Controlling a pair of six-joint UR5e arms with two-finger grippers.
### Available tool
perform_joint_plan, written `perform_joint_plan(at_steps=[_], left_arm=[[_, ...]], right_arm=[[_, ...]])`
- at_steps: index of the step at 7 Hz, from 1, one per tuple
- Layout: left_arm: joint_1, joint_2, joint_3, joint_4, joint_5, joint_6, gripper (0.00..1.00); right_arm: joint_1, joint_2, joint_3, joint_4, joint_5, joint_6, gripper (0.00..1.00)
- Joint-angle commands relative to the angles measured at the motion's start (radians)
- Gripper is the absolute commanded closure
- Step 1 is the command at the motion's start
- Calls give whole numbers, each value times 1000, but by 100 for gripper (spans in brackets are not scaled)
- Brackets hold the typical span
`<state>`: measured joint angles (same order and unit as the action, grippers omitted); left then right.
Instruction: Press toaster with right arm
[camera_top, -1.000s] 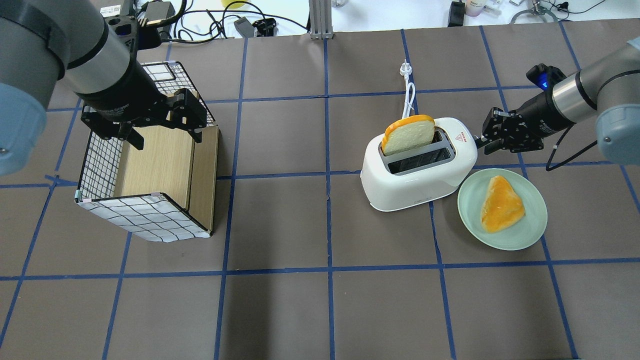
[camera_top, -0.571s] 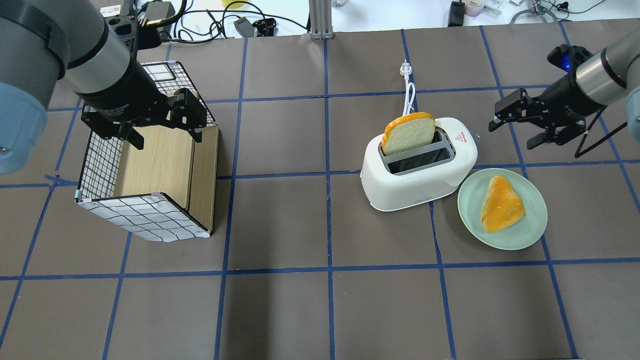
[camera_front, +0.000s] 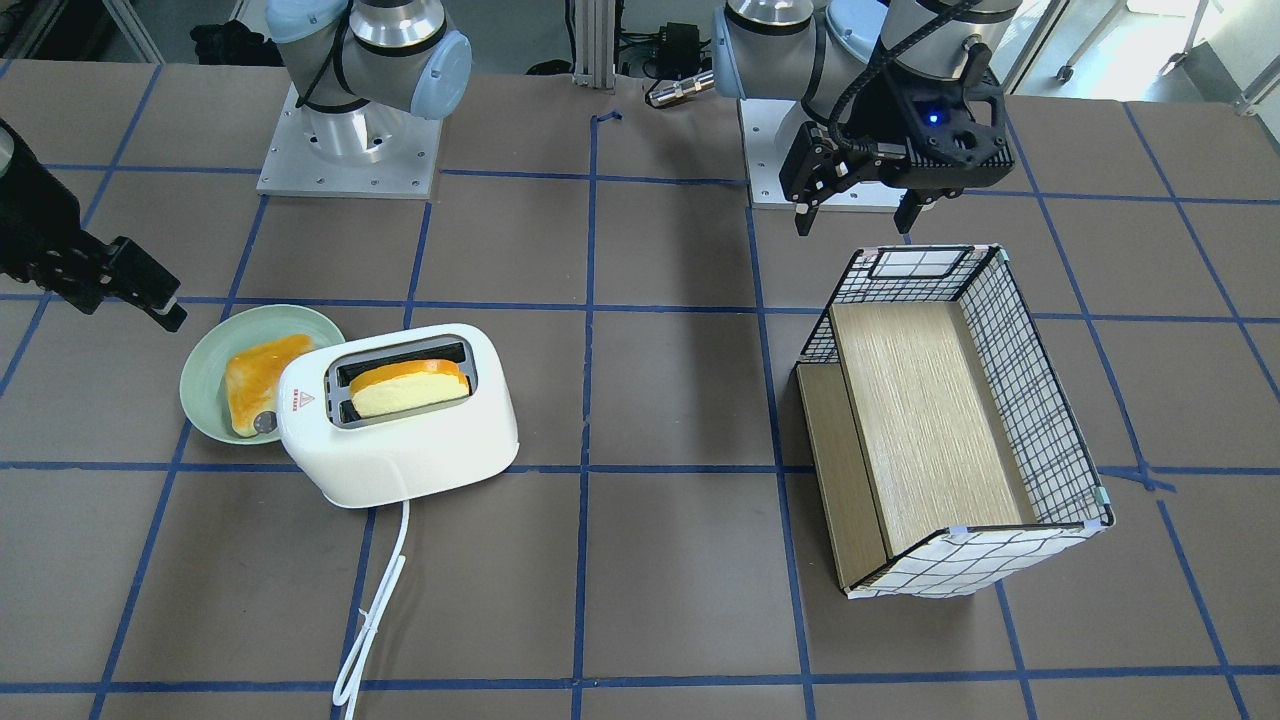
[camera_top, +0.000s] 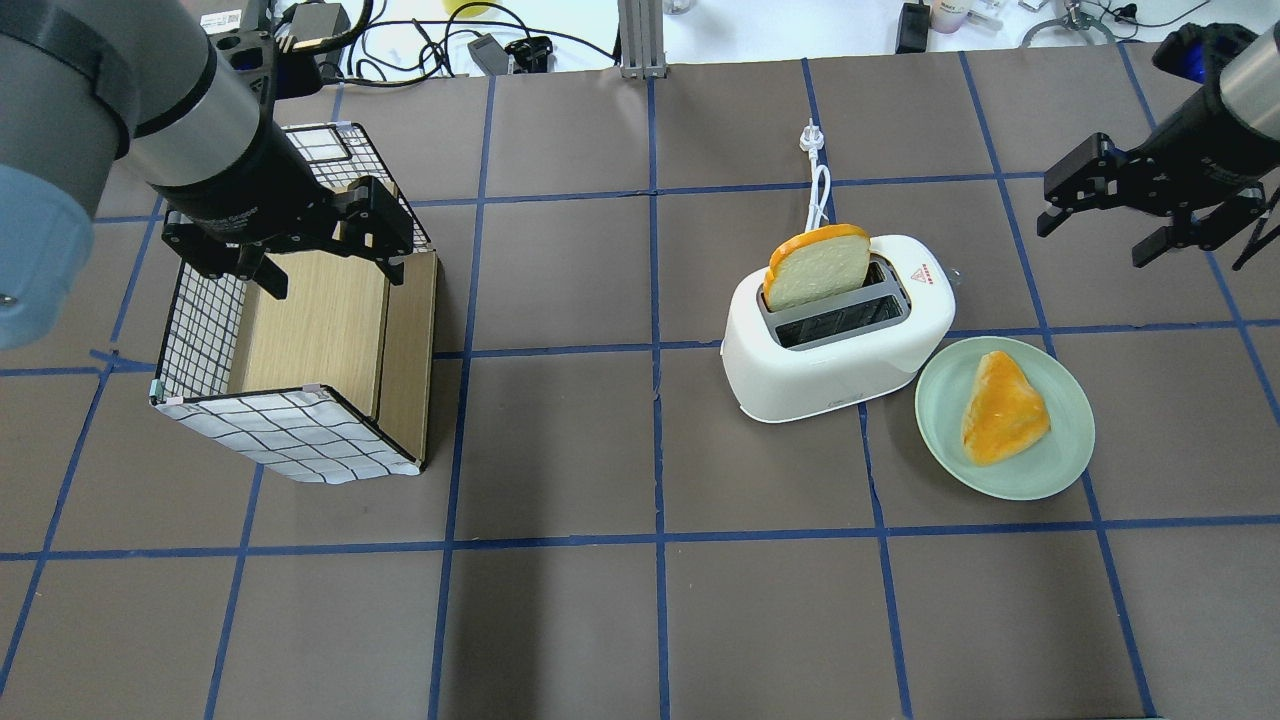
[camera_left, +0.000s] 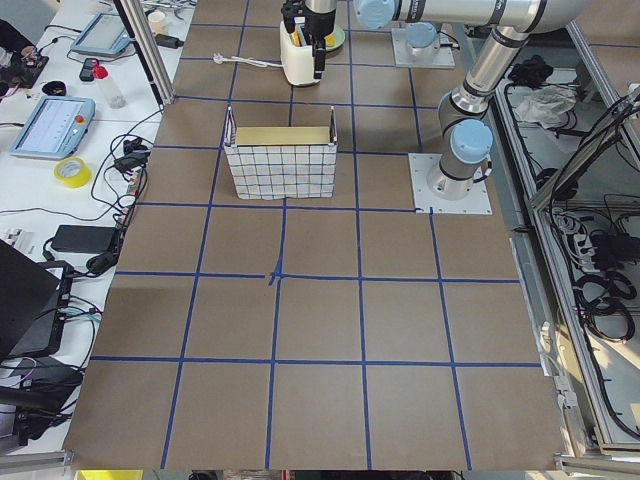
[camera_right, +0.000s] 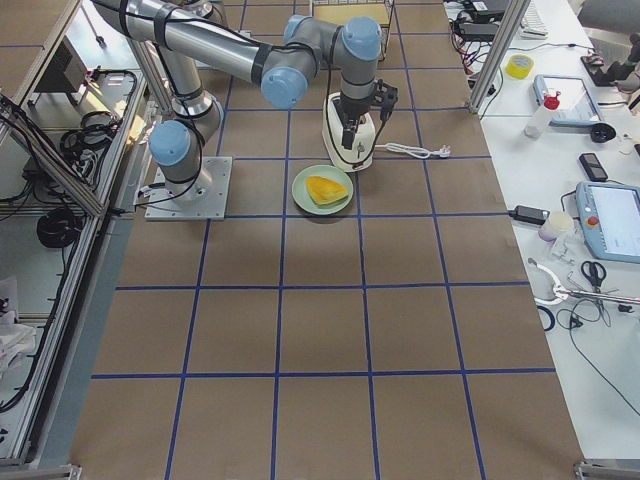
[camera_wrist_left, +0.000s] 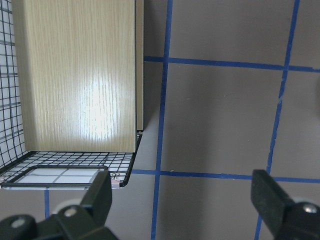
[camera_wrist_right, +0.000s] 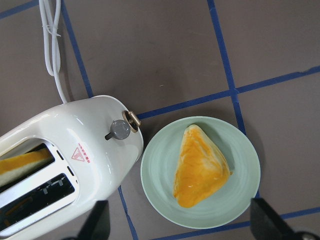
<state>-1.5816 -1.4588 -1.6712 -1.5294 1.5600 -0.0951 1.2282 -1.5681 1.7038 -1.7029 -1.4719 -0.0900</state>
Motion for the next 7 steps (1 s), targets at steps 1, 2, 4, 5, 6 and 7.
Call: perform_joint_plan(at_steps=[1,2,4,5,6,7], left_arm=[[0,0,1,0,-2,0,0],[0,0,-1,0,-2,0,0],[0,0,-1,0,-2,0,0],[0,0,-1,0,-2,0,0],[0,0,-1,0,0,0,0],[0,0,-1,0,0,0,0]], right_arm=[[149,-10,-47,5,-68,57,0],[216,-10,-53,17,-67,122,0],[293,-10,-52,19,-68,238,0],[304,-10,-53,19,-62,237,0],[304,-18,-56,46,-53,236,0],[304,-24,-55,58,-53,234,0]])
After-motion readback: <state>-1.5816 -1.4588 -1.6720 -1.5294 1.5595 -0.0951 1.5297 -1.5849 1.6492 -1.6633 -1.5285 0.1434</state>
